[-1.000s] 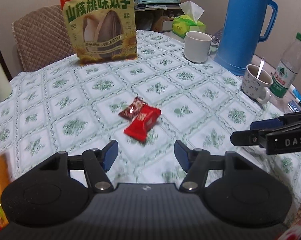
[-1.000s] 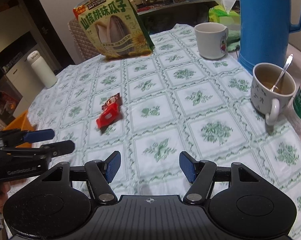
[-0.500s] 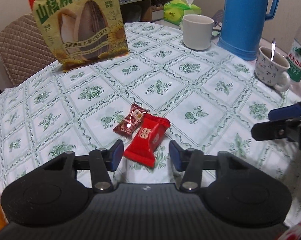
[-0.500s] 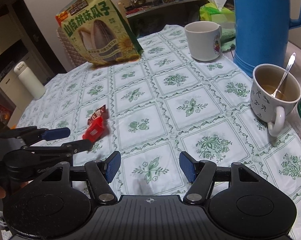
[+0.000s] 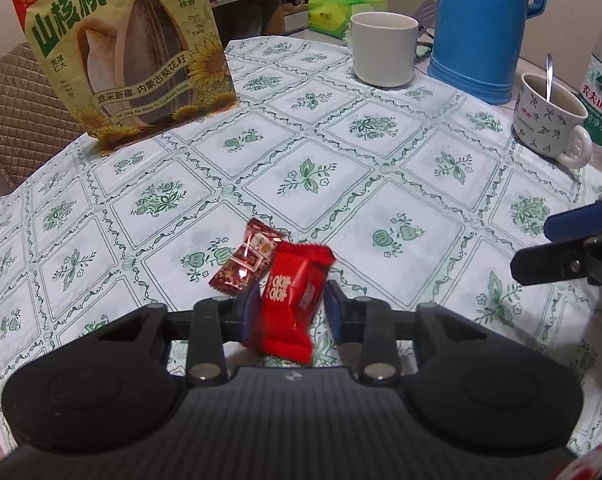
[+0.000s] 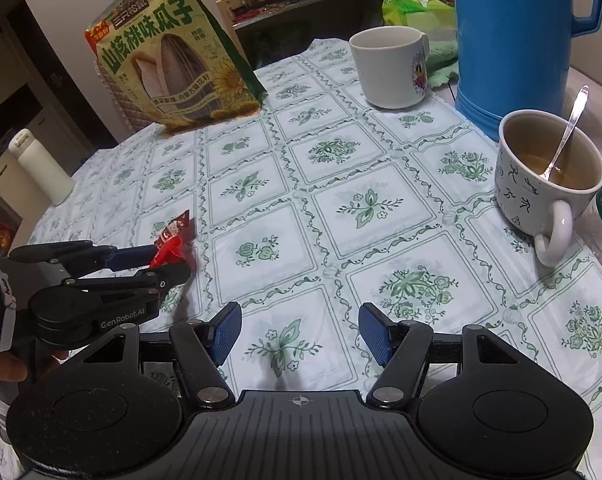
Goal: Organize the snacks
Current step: 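Grasp the red rectangular candy packet with the left tool, then grasp the red twist-wrapped candy with the right tool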
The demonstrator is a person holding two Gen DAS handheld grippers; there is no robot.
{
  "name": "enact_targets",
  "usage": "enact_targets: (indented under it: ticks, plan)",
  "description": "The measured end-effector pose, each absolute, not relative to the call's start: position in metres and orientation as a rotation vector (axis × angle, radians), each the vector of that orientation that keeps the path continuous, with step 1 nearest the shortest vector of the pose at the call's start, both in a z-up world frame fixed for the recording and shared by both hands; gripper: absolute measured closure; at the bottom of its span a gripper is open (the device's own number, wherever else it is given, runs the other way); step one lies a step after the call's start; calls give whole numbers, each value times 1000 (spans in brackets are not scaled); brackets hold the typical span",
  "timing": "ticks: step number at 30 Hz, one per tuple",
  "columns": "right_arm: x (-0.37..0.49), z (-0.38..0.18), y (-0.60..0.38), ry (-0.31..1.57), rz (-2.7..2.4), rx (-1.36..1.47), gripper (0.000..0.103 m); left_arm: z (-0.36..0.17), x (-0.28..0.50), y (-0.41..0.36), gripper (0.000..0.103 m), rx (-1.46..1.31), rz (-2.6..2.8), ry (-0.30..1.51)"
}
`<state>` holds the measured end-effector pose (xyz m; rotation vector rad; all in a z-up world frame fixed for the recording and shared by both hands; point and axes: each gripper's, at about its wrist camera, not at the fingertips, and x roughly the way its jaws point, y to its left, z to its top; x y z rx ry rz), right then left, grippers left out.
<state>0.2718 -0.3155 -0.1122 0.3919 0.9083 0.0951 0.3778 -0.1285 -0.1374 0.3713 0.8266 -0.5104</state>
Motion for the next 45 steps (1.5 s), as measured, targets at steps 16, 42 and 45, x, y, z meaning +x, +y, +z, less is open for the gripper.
enact_targets:
  ticks: [16, 42, 45]
  plan:
    - [300, -113, -286, 895, 190, 370, 38, -104, 353, -82, 80, 178, -533, 849]
    - [349, -126, -206, 865, 382, 158, 39, -82, 329, 48, 80, -64, -137, 872]
    - [357, -133, -202, 870, 363, 165, 39, -82, 329, 51, 80, -69, -127, 871]
